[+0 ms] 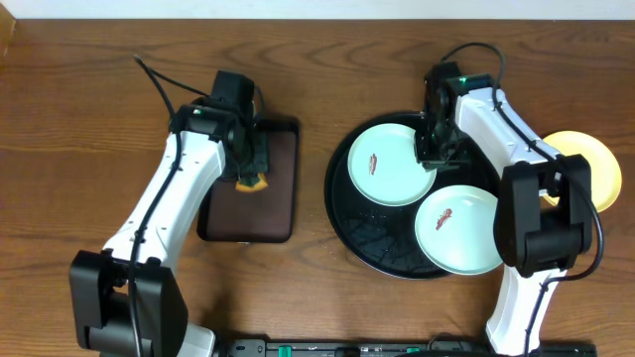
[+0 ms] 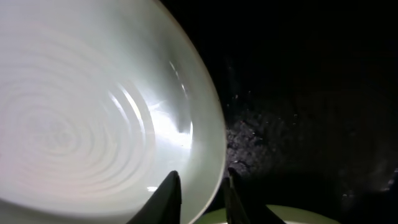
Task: Clean dirty plates on tray and stack at the side
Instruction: 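Bring the sponge with the left gripper onto the pale green plate, then scrub the pale green plate with the sponge while right gripper holds it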
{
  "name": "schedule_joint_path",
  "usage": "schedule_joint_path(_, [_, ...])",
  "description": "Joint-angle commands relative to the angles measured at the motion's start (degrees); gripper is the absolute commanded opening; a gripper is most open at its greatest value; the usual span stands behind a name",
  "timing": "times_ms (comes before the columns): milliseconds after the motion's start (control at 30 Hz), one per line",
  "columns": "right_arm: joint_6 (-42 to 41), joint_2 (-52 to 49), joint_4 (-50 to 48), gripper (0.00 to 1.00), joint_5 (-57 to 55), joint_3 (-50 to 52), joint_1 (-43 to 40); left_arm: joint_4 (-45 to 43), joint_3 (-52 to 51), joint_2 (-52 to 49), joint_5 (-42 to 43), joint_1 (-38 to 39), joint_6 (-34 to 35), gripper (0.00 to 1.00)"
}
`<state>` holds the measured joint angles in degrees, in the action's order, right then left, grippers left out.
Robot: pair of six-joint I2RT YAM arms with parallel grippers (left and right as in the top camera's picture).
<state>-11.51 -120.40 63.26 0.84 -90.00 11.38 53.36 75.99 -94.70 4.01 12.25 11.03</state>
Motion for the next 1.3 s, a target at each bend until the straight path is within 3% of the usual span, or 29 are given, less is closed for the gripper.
schedule_joint_path(0, [-1.75, -0.48, -0.31, 0.24, -0.20, 0.66, 0.00, 1.84, 8.66, -0.74, -1.36, 1.57, -2.32, 0.07])
schedule_joint_path(100, [-1.75, -0.48, -0.92, 0.20, 1.44, 0.66, -0.39, 1.70, 13.09, -1.46, -1.01, 3.43, -2.32, 0.07])
schedule_joint_path(200, [-1.75, -0.48, -1.27, 0.10, 1.79, 0.66, -0.61, -2.34, 13.16, -1.81, 2.86, 6.12, -2.25, 0.07])
schedule_joint_path(533, [-1.73, -0.48, -1.42, 0.06, 1.79, 0.68, -0.61, -12.44, 13.00, -12.24, 5.84, 17.49, -2.23, 0.07])
schedule_joint_path(1267, [-1.73, -0.48, -1.55, 0.02, 1.79, 0.81, -0.55, -24.94, 13.00, -25.05, 5.79, 22.97, -2.45, 0.07])
